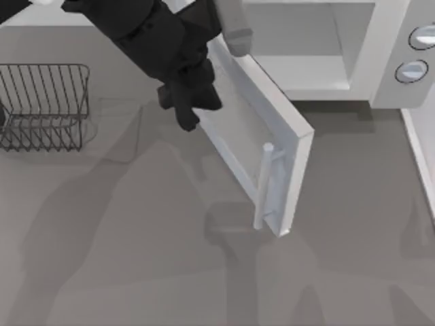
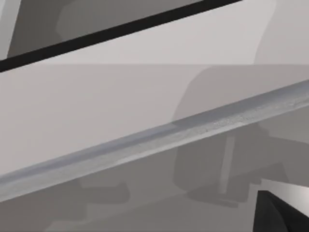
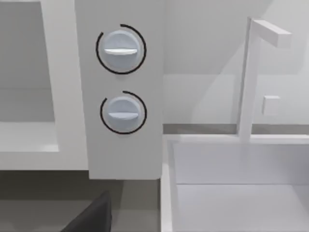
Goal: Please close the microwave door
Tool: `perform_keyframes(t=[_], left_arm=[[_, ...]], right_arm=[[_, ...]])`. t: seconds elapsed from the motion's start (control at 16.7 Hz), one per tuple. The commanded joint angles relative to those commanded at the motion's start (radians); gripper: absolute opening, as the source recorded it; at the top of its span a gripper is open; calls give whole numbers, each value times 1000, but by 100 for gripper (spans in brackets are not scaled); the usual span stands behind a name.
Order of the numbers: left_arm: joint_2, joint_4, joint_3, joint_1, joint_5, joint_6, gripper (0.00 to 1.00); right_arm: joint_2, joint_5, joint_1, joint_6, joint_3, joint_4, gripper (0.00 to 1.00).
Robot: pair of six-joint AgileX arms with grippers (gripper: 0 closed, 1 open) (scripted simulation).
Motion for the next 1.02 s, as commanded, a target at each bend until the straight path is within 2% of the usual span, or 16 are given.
perform_keyframes(t=[1.02], left_arm=[[42,9,56,-53,-21,-62,0]], right_arm=[[0,0,0,0,0,0,100]])
